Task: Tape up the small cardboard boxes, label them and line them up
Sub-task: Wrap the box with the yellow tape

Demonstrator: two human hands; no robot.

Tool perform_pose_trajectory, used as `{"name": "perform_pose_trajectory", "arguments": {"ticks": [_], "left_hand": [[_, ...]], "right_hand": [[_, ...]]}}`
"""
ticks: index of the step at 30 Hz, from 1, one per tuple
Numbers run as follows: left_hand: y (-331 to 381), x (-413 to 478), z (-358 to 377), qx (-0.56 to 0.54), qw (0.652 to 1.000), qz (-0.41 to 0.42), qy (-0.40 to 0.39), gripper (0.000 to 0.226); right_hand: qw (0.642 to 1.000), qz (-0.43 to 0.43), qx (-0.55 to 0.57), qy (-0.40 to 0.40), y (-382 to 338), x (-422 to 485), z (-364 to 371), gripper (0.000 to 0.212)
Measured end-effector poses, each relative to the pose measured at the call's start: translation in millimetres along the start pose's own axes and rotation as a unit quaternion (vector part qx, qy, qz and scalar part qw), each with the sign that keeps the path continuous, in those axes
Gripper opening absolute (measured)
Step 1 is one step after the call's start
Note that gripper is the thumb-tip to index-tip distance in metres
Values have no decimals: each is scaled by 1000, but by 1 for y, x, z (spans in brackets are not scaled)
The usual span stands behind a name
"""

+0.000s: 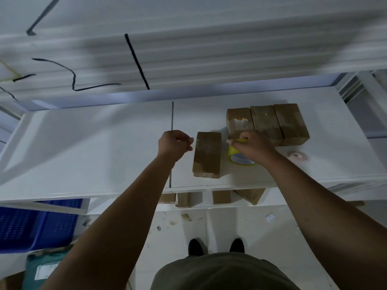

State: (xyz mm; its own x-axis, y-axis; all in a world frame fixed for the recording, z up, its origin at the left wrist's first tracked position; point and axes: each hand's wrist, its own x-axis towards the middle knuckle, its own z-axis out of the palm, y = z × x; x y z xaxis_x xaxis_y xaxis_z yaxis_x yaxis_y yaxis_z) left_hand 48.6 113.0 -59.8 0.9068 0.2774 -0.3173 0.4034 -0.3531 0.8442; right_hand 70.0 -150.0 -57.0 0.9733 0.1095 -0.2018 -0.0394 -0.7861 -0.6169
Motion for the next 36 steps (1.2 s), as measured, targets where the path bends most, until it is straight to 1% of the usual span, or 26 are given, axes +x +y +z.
{"name": "perform_pose_trajectory", "arguments": {"ticks": [6,9,14,18,22,25,28,30,33,35,36], "left_hand": [[-10,2,8,45,999,9,10,7],[-15,4,10,50,999,9,8,9],[-16,9,16,53,999,-4,14,7],[-22,12,25,44,998,-33,25,4],[-29,9,41,8,996,-85,28,14],[-34,-1,50,49,995,-84,25,30],[-40,-13,55,26,995,-86,50,34],[-41,-21,58,40,994,-73,73,35],[-43,-33,58,55,988,-37,139,31],[-41,-41,60,44,985,0,166,32],[-39,-46,62,40,985,26,167,32]], "right_hand": [[997,15,-78,-9,-7,7,1,50],[996,16,-85,-15,-6,8,4,49],[995,15,-93,-15,-4,9,10,46],[994,8,-105,-9,-3,9,15,48],[988,6,-151,9,-10,4,20,43],[983,2,-181,38,-17,-2,27,39],[978,0,-200,65,-22,-7,34,35],[975,-7,-210,73,-22,-9,37,36],[974,-20,-216,66,-23,-9,37,39],[974,-23,-218,63,-22,-8,36,42],[974,-24,-216,63,-21,-8,35,42]]}}
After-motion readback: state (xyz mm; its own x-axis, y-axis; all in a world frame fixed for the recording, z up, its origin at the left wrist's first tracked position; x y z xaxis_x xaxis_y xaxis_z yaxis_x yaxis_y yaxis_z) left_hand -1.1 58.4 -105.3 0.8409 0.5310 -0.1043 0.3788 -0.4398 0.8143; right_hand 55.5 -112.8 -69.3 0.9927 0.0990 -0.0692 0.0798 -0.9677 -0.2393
